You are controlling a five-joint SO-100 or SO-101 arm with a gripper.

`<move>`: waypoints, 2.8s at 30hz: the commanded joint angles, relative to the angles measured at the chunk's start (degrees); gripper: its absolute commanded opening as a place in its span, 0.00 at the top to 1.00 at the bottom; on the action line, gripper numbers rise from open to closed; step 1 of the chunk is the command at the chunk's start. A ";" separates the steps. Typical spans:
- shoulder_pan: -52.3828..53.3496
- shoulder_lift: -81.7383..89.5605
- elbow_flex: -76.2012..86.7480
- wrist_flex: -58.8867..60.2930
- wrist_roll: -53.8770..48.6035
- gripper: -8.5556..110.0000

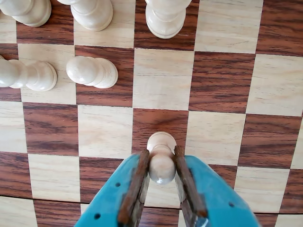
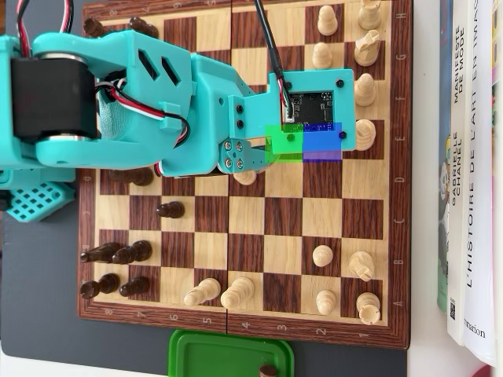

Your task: Play chess

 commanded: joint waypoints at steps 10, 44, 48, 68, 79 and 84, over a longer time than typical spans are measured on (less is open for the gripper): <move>-0.18 1.76 -0.18 -0.53 0.00 0.88; -1.14 -3.25 -0.88 -1.85 0.00 0.88; -1.05 -3.08 -1.41 -1.41 -0.09 0.88; -1.14 -3.08 -2.02 -1.67 -0.09 0.82; -1.93 -2.99 -2.11 -1.67 -0.09 0.79; -2.02 -2.64 -2.11 -1.67 -0.09 0.79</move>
